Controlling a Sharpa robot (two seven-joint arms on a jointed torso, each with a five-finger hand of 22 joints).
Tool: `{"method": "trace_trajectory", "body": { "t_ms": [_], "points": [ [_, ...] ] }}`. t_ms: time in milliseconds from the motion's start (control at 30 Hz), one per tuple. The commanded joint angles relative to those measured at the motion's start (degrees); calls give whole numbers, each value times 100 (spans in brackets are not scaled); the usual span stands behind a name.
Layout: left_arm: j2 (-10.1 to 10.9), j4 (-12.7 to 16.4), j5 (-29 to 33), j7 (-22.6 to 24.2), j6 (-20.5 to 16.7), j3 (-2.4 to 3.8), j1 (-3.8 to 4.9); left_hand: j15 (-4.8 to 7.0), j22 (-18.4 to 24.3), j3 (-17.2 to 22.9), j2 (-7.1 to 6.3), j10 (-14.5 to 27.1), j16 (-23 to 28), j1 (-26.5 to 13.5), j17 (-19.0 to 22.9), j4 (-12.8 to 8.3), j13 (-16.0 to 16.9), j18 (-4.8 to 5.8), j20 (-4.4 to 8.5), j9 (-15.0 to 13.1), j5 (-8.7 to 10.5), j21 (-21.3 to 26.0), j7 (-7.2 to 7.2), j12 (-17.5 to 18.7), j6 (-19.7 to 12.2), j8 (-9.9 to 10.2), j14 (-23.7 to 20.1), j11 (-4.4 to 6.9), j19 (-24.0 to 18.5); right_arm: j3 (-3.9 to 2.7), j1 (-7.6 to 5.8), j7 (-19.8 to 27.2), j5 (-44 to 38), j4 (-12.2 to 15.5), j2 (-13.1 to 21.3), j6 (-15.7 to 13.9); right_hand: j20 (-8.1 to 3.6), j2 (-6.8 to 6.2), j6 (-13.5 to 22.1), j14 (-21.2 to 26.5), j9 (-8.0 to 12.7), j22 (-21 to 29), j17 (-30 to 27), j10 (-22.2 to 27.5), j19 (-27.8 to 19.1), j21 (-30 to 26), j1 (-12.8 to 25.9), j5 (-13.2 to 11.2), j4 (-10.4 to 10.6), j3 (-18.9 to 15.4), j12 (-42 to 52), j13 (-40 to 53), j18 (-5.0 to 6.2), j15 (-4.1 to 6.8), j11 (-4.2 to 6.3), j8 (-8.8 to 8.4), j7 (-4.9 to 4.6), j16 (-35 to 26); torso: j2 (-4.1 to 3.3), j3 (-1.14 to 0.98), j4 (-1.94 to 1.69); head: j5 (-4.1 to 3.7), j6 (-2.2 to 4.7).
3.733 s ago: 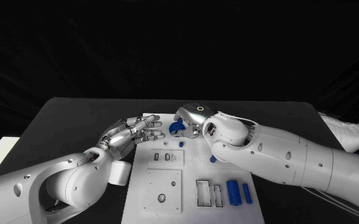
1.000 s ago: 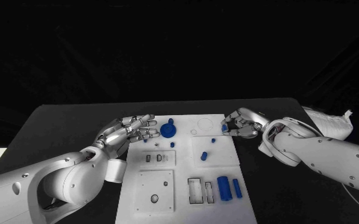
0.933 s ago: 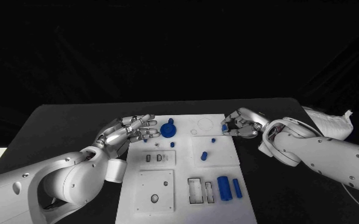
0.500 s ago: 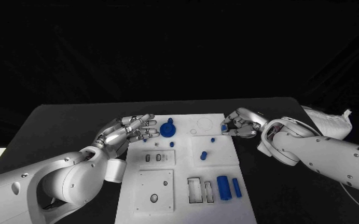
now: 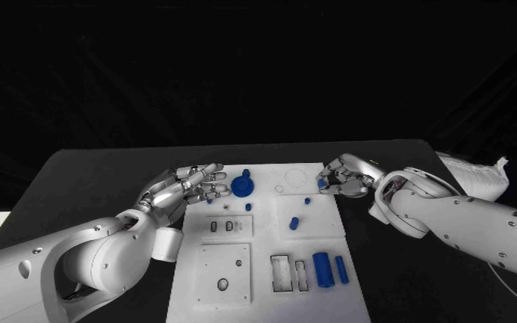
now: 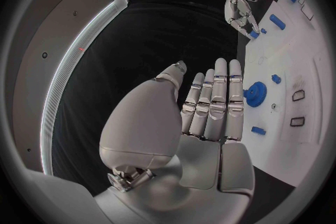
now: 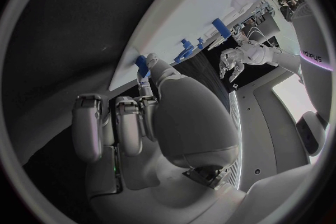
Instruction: Assemble the parts on the task board
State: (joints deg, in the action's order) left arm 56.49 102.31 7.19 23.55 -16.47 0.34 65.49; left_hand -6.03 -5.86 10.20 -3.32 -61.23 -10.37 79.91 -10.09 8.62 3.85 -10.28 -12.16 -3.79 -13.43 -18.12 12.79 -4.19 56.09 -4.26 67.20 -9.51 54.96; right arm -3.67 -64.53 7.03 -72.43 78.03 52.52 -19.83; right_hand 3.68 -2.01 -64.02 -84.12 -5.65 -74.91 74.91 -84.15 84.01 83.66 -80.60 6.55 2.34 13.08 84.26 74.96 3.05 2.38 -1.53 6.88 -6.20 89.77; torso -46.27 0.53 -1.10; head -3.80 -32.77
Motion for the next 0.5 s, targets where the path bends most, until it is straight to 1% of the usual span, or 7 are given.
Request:
{"method": "trace_trajectory", "body": {
  "t_ms": [33, 200, 233, 300, 367, 433, 500],
  "points": [
    [-11, 5, 6, 29, 120, 1, 0, -1, 10, 35, 30, -3, 34, 46, -8, -8, 2, -22, -17, -2, -10, 35, 1, 31, 41, 20, -10, 15, -19, -22, -16, -159, -126, 199, 9, -265, -52, 77, -62, -588, -24, -185, 1509, -293, 121, 34, 24, 47, 0, 53, 23, 1111, -33, 44, 38, 21, 33, 23, 11, 4, -5, 12, -9],
    [-53, -44, 6, 34, 123, 0, -5, -1, 10, 35, 30, -3, 34, 46, -8, -8, 2, -22, -17, -2, -10, 35, 1, 31, 41, 20, -10, 15, -19, -40, -129, -375, -150, 569, 3, -365, -58, 90, -66, -588, -26, -189, 1509, -293, 124, 36, 59, 66, 2, 68, 21, 1110, -34, 48, 43, 17, 38, 23, 49, 19, -7, 41, -18],
    [-56, -47, 6, 34, 124, 0, -5, -1, 10, 35, 30, -3, 34, 46, -8, -8, 2, -22, -17, -2, -10, 35, 1, 31, 41, 20, -10, 15, -19, -40, -134, -383, -151, 583, 1, -366, -58, 90, -66, -588, -26, -189, 1509, -293, 124, 36, 61, 66, 2, 68, 20, 1109, -34, 48, 43, 16, 38, 23, 53, 19, -10, 39, -22],
    [-80, -80, 6, 35, 122, -1, -7, -1, 10, 35, 30, -3, 34, 46, -8, -8, 2, -22, -17, -2, -10, 35, 1, 31, 41, 20, -10, 15, -19, -42, -171, -460, -164, 732, -13, -388, -60, 92, -67, -588, -27, -187, 1509, -291, 124, 35, 74, 68, 4, 70, 15, 1106, -34, 49, 43, 15, 38, 23, 75, 28, -22, 48, -41],
    [-100, -115, 11, 37, 120, -1, -7, -1, 11, 42, 33, -3, 36, 48, -10, -10, 1, -22, -17, -2, -11, 36, 1, 32, 41, 21, -10, 15, -19, -43, -202, -555, -208, 871, -41, -400, -61, 100, -69, -588, -27, -184, 1509, -288, 123, 34, 88, 71, 7, 75, 10, 1102, -33, 50, 44, 14, 40, 23, 97, 37, -35, 56, -37],
    [-117, -155, 30, 42, 126, -1, -8, -1, 11, 43, 34, -3, 36, 48, -10, -10, 1, -22, -17, -2, -11, 36, 1, 32, 41, 22, -10, 15, -18, -43, -226, -656, -257, 972, -101, -400, -62, 104, -74, -588, -29, -172, 1509, -278, 119, 28, 101, 69, 9, 79, -11, 1088, -31, 52, 46, 15, 42, 23, 120, 46, -48, 74, -67],
    [-135, -208, 53, 49, 129, -1, -8, -1, 11, 43, 34, -3, 36, 48, -10, -10, 1, -22, -17, -2, -11, 36, 1, 32, 41, 22, -10, 15, -18, -41, -240, -762, -300, 1037, -189, -377, -64, 105, -81, -588, -31, -167, 1509, -271, 117, 26, 110, 64, 8, 82, -24, 1079, -30, 53, 48, 17, 46, 23, 142, 56, -57, 89, -78]
  ]
}}
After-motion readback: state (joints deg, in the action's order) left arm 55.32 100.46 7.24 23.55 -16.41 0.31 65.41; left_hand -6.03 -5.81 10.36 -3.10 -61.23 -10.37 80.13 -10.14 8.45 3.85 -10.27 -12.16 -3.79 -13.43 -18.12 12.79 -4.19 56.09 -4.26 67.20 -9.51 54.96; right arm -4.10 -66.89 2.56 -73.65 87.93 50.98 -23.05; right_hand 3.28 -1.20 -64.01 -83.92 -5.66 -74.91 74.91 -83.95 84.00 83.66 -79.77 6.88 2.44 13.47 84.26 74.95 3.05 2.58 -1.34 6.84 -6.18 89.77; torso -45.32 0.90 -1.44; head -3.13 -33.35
